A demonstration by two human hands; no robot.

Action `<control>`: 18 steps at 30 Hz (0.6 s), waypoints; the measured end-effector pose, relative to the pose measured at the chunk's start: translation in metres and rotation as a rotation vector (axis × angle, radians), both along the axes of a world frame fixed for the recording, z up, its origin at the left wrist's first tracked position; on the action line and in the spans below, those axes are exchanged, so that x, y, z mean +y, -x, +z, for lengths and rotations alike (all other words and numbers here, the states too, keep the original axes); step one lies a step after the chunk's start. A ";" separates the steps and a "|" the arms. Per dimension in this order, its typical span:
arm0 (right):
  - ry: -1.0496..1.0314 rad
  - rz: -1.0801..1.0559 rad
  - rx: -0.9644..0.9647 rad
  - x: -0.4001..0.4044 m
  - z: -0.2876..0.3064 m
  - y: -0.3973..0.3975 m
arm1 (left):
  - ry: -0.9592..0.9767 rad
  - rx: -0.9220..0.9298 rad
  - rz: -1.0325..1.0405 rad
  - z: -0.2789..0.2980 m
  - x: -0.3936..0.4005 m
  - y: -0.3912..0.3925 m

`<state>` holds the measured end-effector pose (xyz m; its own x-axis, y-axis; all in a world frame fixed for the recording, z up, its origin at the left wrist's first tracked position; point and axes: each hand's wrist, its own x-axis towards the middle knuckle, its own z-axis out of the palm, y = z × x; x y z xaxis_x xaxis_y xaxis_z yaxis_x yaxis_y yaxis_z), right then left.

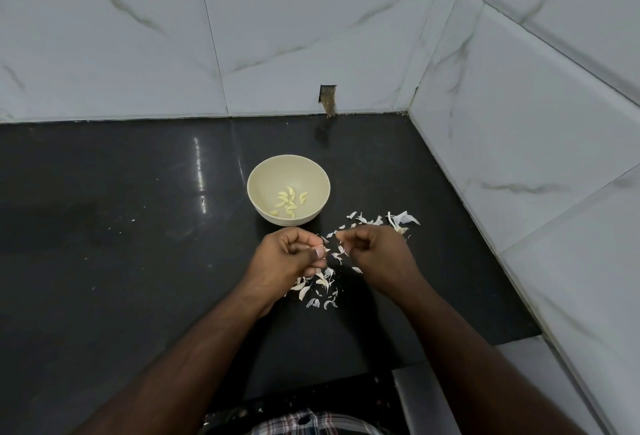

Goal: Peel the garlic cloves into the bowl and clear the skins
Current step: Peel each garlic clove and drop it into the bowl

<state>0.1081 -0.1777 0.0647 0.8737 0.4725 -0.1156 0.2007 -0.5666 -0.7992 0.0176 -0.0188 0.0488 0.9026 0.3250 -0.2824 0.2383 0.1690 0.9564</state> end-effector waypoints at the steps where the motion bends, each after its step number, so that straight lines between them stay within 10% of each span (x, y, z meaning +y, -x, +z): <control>1: -0.019 0.004 0.014 0.000 0.001 0.001 | -0.005 -0.006 0.005 0.000 0.000 -0.001; 18: -0.297 0.154 0.344 0.008 0.007 0.006 | -0.081 -0.047 -0.044 0.005 0.004 -0.001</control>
<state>0.1023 -0.1701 0.0716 0.7258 0.6497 -0.2263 -0.0400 -0.2885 -0.9566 0.0187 -0.0153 0.0535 0.9282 0.3050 -0.2133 0.1979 0.0809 0.9769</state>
